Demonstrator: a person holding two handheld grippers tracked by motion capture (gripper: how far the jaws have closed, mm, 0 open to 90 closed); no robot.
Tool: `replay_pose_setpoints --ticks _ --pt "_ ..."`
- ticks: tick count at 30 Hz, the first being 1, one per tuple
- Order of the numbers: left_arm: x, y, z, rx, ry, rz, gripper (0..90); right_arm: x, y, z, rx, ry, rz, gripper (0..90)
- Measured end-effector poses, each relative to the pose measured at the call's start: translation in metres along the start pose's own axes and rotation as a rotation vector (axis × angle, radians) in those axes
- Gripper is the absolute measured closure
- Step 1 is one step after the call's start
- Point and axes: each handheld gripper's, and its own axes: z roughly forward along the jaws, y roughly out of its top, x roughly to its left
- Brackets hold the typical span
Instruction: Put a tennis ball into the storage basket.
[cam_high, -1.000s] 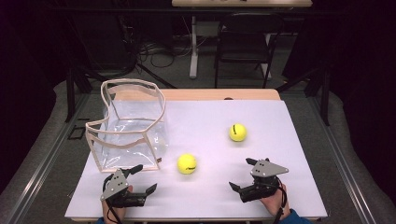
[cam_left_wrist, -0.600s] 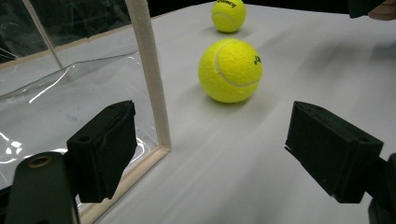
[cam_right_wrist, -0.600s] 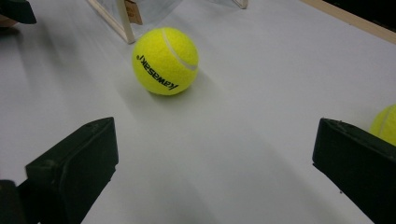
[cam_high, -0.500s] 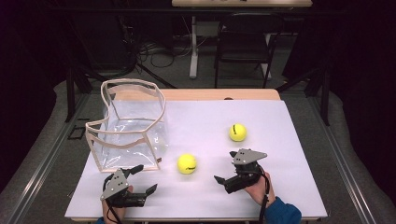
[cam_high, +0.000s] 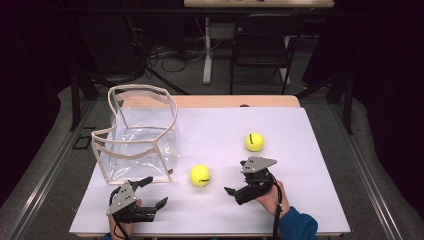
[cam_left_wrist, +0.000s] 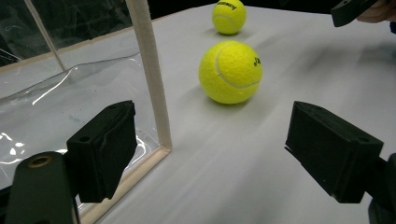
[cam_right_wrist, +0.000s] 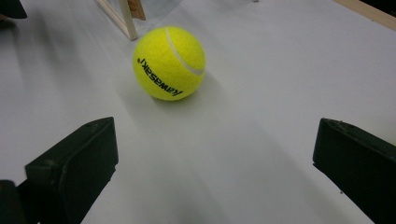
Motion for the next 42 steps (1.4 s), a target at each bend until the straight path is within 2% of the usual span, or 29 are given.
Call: replay_pose_setpoints --ticks 27,42 --pt "-0.001 0.000 -0.001 0.002 -0.008 0.006 15.8 0.004 0.021 0.024 0.032 0.065 -0.024 0.0" --pt "-0.001 0.000 -0.002 -0.004 0.014 0.004 15.8 0.008 0.030 0.040 0.048 0.092 -0.029 0.0"
